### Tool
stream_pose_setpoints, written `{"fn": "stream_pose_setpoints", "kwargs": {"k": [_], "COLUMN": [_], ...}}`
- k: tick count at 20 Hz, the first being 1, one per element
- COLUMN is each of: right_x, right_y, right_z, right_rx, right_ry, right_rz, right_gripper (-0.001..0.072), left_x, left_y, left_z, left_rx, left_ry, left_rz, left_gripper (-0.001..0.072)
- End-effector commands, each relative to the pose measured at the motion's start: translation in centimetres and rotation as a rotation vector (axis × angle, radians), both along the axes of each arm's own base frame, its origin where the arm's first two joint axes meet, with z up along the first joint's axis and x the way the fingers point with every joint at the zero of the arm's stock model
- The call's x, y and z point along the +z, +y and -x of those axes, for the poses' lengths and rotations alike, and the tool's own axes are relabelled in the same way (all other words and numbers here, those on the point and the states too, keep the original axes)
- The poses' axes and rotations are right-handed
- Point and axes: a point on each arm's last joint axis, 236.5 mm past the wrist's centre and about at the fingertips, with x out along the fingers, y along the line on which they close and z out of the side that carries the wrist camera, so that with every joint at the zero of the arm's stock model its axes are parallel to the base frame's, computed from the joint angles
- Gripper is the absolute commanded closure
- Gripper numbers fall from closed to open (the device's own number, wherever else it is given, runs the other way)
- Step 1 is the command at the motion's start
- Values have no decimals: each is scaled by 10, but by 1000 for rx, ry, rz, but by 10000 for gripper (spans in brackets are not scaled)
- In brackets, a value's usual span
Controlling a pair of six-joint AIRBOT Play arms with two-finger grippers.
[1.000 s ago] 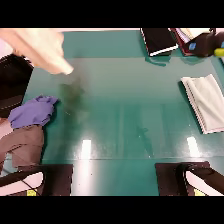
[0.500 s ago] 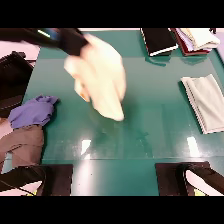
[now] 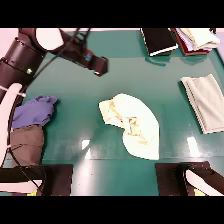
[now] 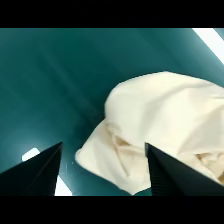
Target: Fold the shirts.
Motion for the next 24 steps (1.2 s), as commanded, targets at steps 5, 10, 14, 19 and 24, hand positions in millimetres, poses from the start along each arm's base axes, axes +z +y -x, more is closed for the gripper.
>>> {"fn": "stream_pose_setpoints", "kwargs": {"k": [5, 10, 14, 19, 24], "right_x": [-18, -43, -50, -55, -77], "right_y": [2, 2, 2, 3, -1], "right_z": [-2, -8, -9, -6, 9], "right_rx": [10, 12, 9, 16, 26], "right_ry": [53, 119, 140, 163, 265], "right_rz": [-3, -8, -14, -6, 41], "right_gripper": [690, 690, 690, 690, 690], "left_x": [-173, -243, -250, -244, -240], "left_y": [57, 32, 3, -9, -3], "left_z": [11, 31, 25, 12, 7], "left_rx": [263, 345, 328, 345, 349], "left_ry": [485, 589, 574, 502, 499], "left_rz": [156, 329, 410, 425, 430], "left_gripper": [107, 107, 108, 111, 684]}}
